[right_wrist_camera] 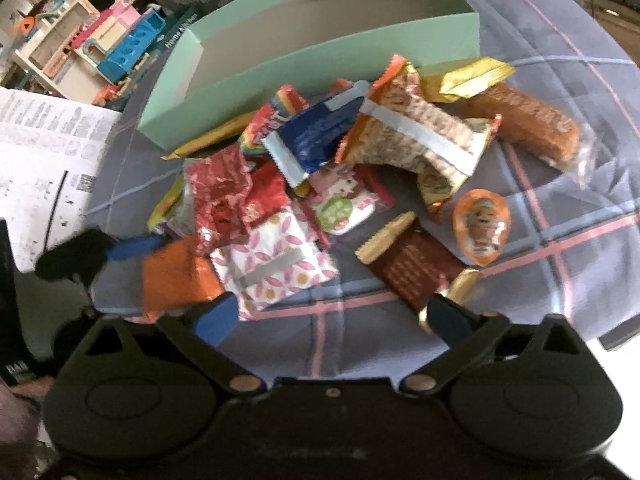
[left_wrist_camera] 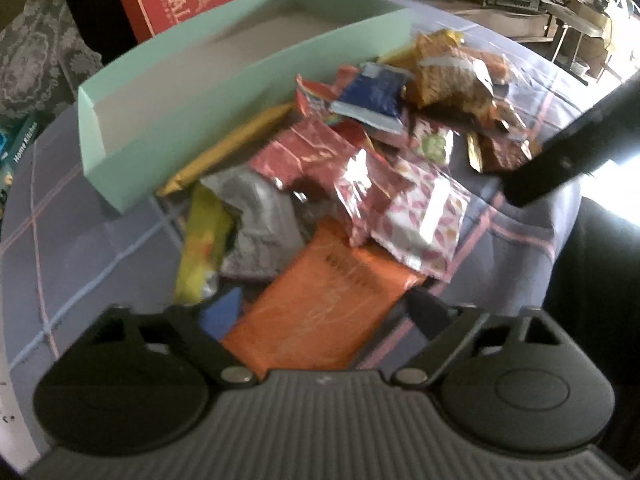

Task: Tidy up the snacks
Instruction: 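Reach the left gripper toward the orange WINSUN bar in the snack pile, then grasp the orange bar with the left gripper while the right gripper grasps the pink-patterned packet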

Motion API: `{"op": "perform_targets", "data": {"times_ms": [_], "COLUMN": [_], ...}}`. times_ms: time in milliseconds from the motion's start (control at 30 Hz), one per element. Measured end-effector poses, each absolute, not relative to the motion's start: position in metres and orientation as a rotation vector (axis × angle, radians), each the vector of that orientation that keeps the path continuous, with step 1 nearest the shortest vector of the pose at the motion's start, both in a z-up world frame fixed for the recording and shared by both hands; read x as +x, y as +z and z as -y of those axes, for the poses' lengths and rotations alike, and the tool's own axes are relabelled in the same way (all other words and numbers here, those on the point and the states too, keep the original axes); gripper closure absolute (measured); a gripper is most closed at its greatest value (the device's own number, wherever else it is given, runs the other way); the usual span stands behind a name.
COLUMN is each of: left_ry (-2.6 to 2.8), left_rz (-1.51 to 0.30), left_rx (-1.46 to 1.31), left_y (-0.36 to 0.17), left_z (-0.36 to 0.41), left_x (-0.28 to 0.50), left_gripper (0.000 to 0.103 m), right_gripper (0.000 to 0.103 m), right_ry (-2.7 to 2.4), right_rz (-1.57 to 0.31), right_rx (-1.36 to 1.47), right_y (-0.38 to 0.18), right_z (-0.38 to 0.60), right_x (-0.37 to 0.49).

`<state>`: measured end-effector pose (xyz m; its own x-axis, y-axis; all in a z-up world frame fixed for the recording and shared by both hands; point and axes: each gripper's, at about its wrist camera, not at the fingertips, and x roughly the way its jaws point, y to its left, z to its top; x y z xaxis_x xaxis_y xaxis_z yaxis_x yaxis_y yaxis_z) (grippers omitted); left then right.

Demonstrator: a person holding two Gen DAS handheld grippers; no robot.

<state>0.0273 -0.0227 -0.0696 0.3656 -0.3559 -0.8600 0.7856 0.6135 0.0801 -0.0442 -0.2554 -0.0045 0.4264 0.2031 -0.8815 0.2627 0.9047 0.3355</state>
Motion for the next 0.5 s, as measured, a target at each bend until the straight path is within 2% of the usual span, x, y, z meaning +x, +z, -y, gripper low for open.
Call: {"op": "perform_targets", "data": {"times_ms": [67, 100, 200, 400, 500], "left_ry": [-0.764, -0.754, -0.701, -0.662, -0.632], "left_rz": [-0.930, -0.937, -0.995, -1.038, -1.028], "left_rx": [0.499, 0.478, 0.379, 0.300, 0.295], "left_y": [-0.071, -0.071, -0.069, -0.064, -0.062], "left_z": [0.017, 0.014, 0.006, -0.003, -0.008], "left_x": [0.022, 0.020, 0.015, -0.001, 0.004], "left_gripper": [0.030, 0.033, 0.039, 0.040, 0.025], "right_gripper": [0.015, 0.026, 0.037, 0.037, 0.037], "right_ry": [-0.011, 0.000, -0.004, -0.065, -0.062], "right_rz": [-1.141, -1.146, -1.186, -1.157, -1.146], "right_rx": [0.479, 0.480, 0.487, 0.514, 0.491], "right_y": [-0.009, -0.012, -0.024, -0.025, -0.026], "right_z": [0.251, 0.248, 0.241, 0.241, 0.234], "right_x": [-0.039, -0.035, -0.023, -0.001, 0.014]}}
